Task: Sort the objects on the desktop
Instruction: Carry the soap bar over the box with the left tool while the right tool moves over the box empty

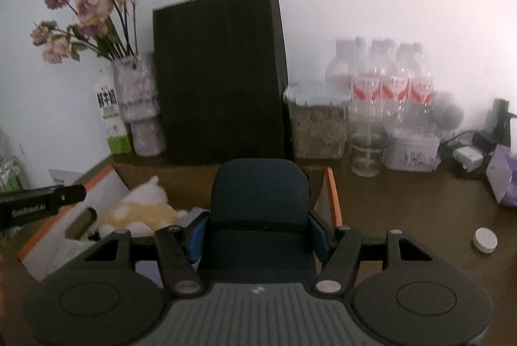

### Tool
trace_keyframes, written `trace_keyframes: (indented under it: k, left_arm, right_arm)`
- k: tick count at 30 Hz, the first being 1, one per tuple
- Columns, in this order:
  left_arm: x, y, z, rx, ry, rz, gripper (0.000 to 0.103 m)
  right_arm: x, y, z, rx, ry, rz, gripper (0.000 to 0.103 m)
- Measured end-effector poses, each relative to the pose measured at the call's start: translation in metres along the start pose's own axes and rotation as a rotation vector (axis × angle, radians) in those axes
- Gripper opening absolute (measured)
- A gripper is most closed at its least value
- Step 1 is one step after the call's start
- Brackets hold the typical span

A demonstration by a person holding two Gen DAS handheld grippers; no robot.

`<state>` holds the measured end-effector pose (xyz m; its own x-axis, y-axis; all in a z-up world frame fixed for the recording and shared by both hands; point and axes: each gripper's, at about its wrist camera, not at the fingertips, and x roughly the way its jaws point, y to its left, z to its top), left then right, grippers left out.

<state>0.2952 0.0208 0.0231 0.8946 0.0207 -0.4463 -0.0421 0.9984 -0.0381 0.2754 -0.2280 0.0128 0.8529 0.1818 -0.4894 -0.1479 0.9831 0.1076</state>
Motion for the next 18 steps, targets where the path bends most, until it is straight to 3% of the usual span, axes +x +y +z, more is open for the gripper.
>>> trace_keyframes:
  k: [13, 15, 16, 17, 18]
  left_arm:
    - [0.026, -0.010, -0.017, 0.083, 0.065, 0.026, 0.035]
    - [0.025, -0.012, -0.017, 0.096, 0.057, 0.040, 0.044]
    - [0.023, -0.013, -0.017, 0.103, 0.049, 0.050, 0.049]
    - [0.020, -0.015, -0.016, 0.108, 0.034, 0.062, 0.061]
    - [0.018, -0.015, -0.016, 0.110, 0.017, 0.070, 0.074]
  right_arm:
    - [0.026, -0.001, -0.011, -0.007, 0.062, -0.007, 0.067]
    - [0.023, -0.001, -0.010, -0.012, 0.048, -0.010, 0.072]
    - [0.021, 0.000, -0.009, -0.013, 0.041, -0.008, 0.084]
    - [0.019, 0.000, -0.008, -0.013, 0.033, -0.006, 0.094]
    - [0.017, 0.001, -0.007, -0.017, 0.024, -0.003, 0.095]
